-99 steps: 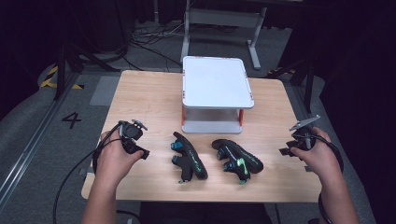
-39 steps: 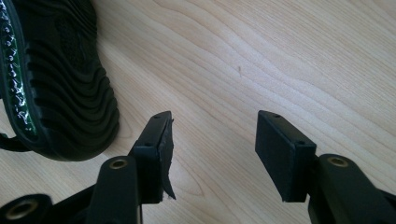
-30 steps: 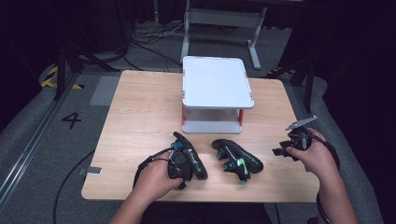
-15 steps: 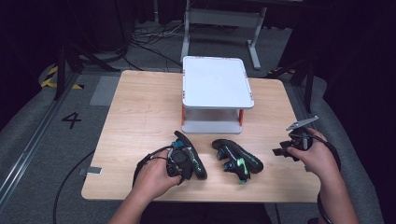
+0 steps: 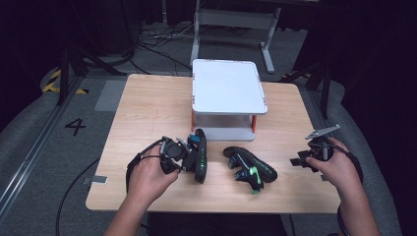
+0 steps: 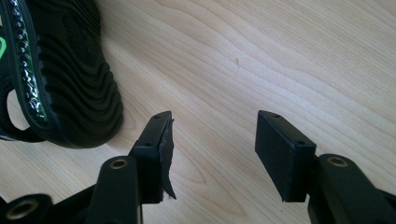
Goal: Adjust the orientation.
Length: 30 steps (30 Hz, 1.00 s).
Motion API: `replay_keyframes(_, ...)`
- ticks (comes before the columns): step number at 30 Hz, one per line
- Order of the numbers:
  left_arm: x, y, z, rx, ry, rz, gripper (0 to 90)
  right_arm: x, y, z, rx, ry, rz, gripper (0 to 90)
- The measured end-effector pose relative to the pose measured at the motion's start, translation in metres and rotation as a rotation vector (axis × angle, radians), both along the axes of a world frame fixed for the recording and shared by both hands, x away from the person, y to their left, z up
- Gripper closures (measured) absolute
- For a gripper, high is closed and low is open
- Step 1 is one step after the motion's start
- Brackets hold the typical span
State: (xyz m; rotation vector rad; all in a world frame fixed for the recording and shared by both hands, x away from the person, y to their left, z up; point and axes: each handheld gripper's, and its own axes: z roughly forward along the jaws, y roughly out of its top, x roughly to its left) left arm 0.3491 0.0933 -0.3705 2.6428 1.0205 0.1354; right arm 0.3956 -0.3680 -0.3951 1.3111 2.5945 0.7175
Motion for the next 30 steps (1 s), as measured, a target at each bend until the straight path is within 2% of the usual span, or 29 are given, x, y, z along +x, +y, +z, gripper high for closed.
replay_keyframes(4,-0.002,-0.01,0.004,0.015,-0.037,-0.028,87.9,-0.003,-0.002,0.0,-0.001,0.003,-0.007,47.4)
replay_keyframes(8,-0.005,-0.026,0.006,0.031,-0.038,-0.086,87.6,-0.006,-0.003,0.0,-0.002,0.001,-0.01,47.5)
replay_keyframes(12,-0.007,-0.042,0.002,0.049,-0.018,-0.147,87.5,-0.008,-0.005,-0.001,-0.001,0.007,-0.016,47.5)
replay_keyframes(13,-0.007,-0.042,0.002,0.049,-0.018,-0.147,87.4,-0.008,-0.006,-0.001,-0.001,0.003,-0.016,47.5)
replay_keyframes(15,-0.011,-0.051,0.002,0.078,-0.032,-0.166,87.4,-0.01,-0.007,-0.001,-0.001,0.002,-0.019,47.5)
replay_keyframes(18,-0.014,-0.058,0.002,0.097,-0.039,-0.189,87.2,-0.01,-0.008,-0.001,0.0,0.0,-0.021,47.5)
replay_keyframes(19,-0.018,-0.065,0.001,0.102,-0.033,-0.219,87.1,-0.011,-0.008,-0.002,-0.003,0.002,-0.019,47.4)
replay_keyframes(21,-0.022,-0.073,0.001,0.1,-0.029,-0.261,86.8,-0.011,-0.008,-0.002,-0.001,0.01,-0.021,47.4)
replay_keyframes(23,-0.022,-0.081,-0.002,0.08,-0.029,-0.292,86.8,-0.011,-0.007,-0.003,-0.004,0.005,-0.016,47.4)
replay_keyframes(25,-0.022,-0.084,-0.003,0.067,-0.018,-0.298,86.9,-0.011,-0.007,-0.003,-0.002,0.006,-0.012,47.4)
replay_keyframes(27,-0.023,-0.092,-0.007,0.075,-0.013,-0.322,86.9,-0.011,-0.006,-0.004,-0.003,0.008,-0.01,47.3)
replay_keyframes(30,-0.023,-0.095,-0.008,0.07,-0.01,-0.328,87.0,-0.011,-0.005,-0.004,-0.001,0.008,-0.01,47.2)
